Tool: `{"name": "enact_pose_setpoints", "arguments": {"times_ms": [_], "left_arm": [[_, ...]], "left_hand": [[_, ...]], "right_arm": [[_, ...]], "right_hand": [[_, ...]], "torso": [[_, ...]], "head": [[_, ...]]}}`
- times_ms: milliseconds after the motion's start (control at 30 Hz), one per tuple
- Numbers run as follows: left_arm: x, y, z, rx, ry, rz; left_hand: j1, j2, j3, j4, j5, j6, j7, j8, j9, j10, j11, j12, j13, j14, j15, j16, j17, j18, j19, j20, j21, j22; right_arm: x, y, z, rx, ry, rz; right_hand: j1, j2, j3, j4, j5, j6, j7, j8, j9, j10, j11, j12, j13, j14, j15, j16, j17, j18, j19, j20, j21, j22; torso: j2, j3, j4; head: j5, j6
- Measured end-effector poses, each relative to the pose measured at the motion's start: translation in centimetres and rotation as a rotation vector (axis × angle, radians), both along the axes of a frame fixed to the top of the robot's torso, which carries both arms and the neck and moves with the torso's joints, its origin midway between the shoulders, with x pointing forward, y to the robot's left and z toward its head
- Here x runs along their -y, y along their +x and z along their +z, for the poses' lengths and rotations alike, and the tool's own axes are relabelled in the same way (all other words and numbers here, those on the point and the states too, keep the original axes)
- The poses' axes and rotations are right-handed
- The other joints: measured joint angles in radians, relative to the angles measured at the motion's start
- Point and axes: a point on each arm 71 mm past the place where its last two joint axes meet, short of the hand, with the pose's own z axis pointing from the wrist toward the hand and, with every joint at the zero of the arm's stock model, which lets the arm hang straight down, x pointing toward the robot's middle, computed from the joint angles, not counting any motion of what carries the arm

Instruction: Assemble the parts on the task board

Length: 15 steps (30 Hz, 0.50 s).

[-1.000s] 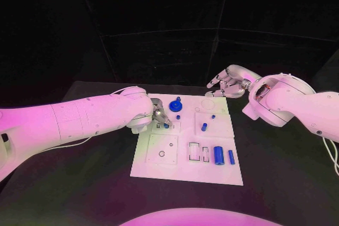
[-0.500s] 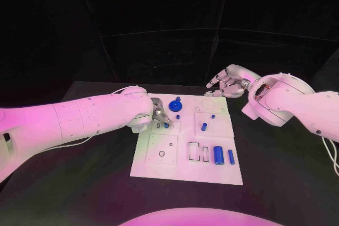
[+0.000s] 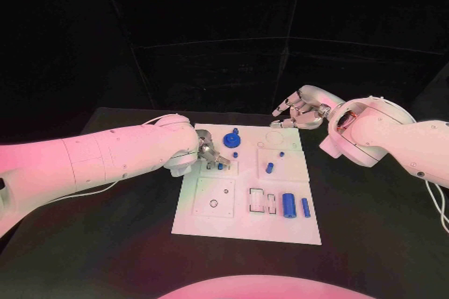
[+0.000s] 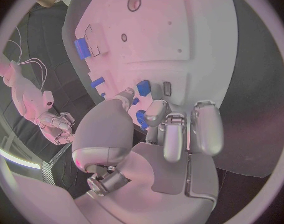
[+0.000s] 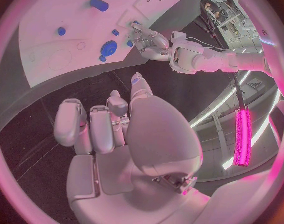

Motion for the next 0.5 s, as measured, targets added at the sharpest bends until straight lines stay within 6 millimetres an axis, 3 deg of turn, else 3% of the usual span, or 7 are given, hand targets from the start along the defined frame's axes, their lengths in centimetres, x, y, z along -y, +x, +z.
{"name": "enact_pose_setpoints", "arguments": {"times_ms": [133, 300, 400, 500], "left_arm": [[-0.1, 0.0, 0.6, 0.010, -0.015, 0.004], [-0.1, 0.3, 2.7, 0.044, -0.068, 0.015], [-0.4, 1.0, 4.7, 0.077, -0.095, 0.024], [-1.2, 1.9, 6.6, 0.105, -0.092, 0.036]], "left_hand": [[0.008, 0.008, -0.037, 0.001, 0.000, 0.000, 0.000, 0.004, -0.005, 0.000, 0.000, 0.000, -0.006, 0.003, -0.003, 0.000, 0.000, 0.000, 0.000, 0.000, 0.000, -0.002], [0.031, 0.031, -0.072, 0.000, 0.000, -0.013, -0.001, 0.004, -0.013, -0.012, -0.003, -0.013, -0.029, 0.003, -0.003, 0.000, 0.000, 0.000, 0.000, 0.000, -0.012, -0.020], [0.069, 0.048, -0.091, -0.003, 0.000, -0.047, 0.013, -0.005, -0.027, -0.040, 0.009, -0.043, -0.066, 0.003, -0.003, 0.000, 0.000, 0.000, -0.023, 0.005, -0.037, -0.053], [0.083, 0.066, -0.117, -0.001, 0.000, -0.087, 0.032, -0.035, -0.050, -0.063, 0.027, -0.065, -0.098, 0.002, 0.013, 0.000, 0.000, 0.000, -0.041, 0.017, -0.063, -0.087]], "right_arm": [[0.0, 0.0, 0.0, 0.000, 0.000, -0.001], [0.1, 0.1, 0.0, 0.001, -0.001, -0.003], [0.2, 0.1, 0.0, 0.001, -0.001, -0.006], [0.4, 0.1, 0.0, 0.001, -0.002, -0.008]], "right_hand": [[0.000, 0.000, 0.000, 0.000, 0.000, 0.000, 0.000, 0.000, -0.001, 0.000, 0.000, 0.000, 0.000, 0.000, 0.000, -0.004, -0.002, 0.000, 0.000, 0.000, 0.000, -0.002], [0.000, 0.000, -0.004, 0.004, 0.000, 0.000, 0.000, 0.000, -0.001, 0.000, 0.000, 0.000, 0.000, 0.000, 0.000, -0.004, -0.004, 0.000, 0.000, 0.000, 0.000, -0.004], [0.000, 0.000, -0.004, 0.004, 0.000, 0.000, 0.000, 0.000, -0.001, 0.000, 0.000, 0.000, 0.000, 0.000, 0.000, -0.004, -0.004, 0.000, 0.000, 0.000, 0.000, -0.004], [0.000, 0.000, -0.004, 0.004, 0.000, 0.000, 0.000, 0.000, -0.001, 0.000, 0.000, 0.000, 0.000, 0.000, 0.000, -0.004, -0.006, 0.000, -0.007, 0.000, -0.004, -0.006]], "torso": [[0.000, -0.0005, 0.0000], [0.000, -0.0012, -0.0002], [0.000, -0.0011, -0.0002], [0.000, -0.0002, 0.0000]], "head": [[-0.001, 0.000], [-0.005, 0.004], [-0.007, 0.005], [-0.007, 0.007]]}}
